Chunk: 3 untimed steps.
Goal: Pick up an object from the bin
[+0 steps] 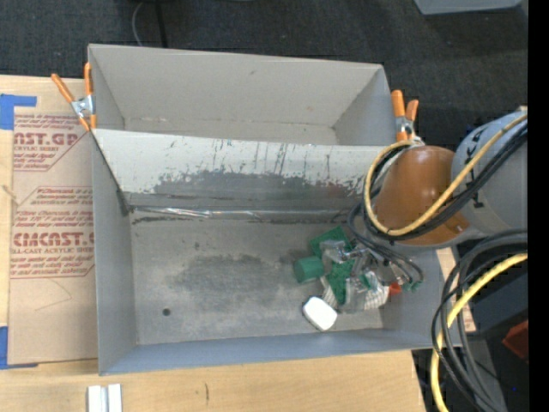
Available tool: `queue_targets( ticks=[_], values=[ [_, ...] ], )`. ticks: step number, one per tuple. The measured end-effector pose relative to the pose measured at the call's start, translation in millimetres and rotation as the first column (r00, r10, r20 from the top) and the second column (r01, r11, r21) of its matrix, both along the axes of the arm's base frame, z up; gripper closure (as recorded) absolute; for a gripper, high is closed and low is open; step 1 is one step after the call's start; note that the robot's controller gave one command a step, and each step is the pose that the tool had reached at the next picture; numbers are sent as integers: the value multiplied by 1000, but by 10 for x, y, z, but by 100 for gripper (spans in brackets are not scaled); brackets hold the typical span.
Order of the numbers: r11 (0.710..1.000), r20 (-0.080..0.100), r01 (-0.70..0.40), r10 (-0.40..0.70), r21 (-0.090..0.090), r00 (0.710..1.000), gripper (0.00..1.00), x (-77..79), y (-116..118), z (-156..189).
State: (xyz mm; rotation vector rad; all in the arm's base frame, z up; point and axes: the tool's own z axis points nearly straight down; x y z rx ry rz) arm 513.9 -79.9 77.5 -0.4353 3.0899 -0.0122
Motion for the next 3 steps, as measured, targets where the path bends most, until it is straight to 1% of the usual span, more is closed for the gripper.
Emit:
queue_targets(
  ticks=[1,2,3],
  values=[
    [1000,0,15,-15,1,1000,100,7,-29,118],
    [999,6,33,-33,2,999,100,-30,-165,78],
    [999,7,44,-44,5,999,100,295,-264,-46]
  ],
)
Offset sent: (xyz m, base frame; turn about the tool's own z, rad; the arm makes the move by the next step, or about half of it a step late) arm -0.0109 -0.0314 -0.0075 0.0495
